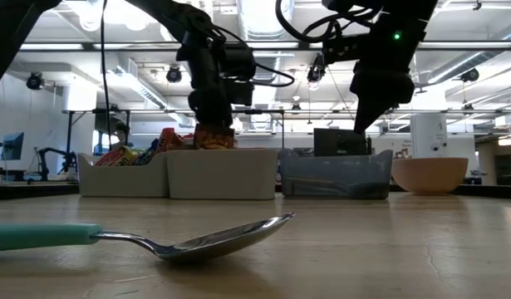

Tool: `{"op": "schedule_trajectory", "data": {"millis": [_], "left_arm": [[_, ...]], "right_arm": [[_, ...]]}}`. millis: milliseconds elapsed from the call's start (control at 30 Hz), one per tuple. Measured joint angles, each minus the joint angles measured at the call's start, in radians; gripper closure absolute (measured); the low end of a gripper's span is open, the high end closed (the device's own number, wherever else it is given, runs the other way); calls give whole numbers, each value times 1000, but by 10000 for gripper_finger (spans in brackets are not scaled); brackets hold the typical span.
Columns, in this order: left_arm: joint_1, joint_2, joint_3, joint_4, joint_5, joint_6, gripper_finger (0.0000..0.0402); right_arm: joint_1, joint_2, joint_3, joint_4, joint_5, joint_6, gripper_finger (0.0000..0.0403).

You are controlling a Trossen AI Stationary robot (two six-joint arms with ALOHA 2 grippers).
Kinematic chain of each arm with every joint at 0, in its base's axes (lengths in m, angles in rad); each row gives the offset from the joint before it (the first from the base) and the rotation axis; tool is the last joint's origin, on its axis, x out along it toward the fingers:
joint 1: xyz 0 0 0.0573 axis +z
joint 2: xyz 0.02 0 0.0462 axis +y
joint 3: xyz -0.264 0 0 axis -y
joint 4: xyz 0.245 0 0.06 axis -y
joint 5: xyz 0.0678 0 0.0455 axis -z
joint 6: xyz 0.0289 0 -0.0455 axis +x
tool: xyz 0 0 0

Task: Pick & Place Food Item
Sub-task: Put the golden seasoning bottle into the right gray bin

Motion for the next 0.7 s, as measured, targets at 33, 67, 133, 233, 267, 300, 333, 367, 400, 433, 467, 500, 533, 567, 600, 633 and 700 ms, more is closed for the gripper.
{"op": "schedule_trajectory", "data": {"millis": [33,67,133,233,267,300,333,367,400,433,467,500,533,567,600,633,700], "left_arm": [[-1,1,0,5,0,-1,120],[-1,1,3,4,0,-2,120],[-1,2,6,5,0,-21,116],[-1,4,6,9,-2,-27,98],[-2,7,4,9,-3,-28,90],[-2,9,3,9,-3,-34,82],[-2,10,3,10,-6,-41,75],[-2,10,3,8,-12,-46,67],[-2,9,3,8,-21,-46,60],[-3,9,3,8,-31,-47,54],[-3,9,3,8,-40,-49,48],[-3,9,3,8,-45,-49,42],[-3,9,3,8,-46,-49,36],[-3,9,3,9,-49,-49,31],[-4,9,4,10,-49,-49,27],[-5,9,5,9,-49,-49,22],[-7,9,8,9,-51,-49,16]], "right_arm": [[0,0,0,0,0,0,356],[0,0,-1,0,0,0,356],[0,0,-2,0,-17,0,356],[0,0,-2,0,-40,-1,356],[1,0,-3,0,-46,-1,356],[2,0,-3,0,-46,-1,356],[4,0,-3,0,-46,-1,356],[5,0,-4,1,-47,-4,356],[5,0,-5,2,-48,-7,356],[5,0,-5,3,-49,-8,356],[5,0,-5,4,-49,-8,356],[5,0,-5,5,-49,-8,356],[5,0,-5,6,-49,-9,356],[5,0,-5,7,-49,-11,356],[5,0,-5,8,-49,-12,356],[5,0,-5,10,-49,-14,356],[5,0,-5,13,-49,-14,356]]}}
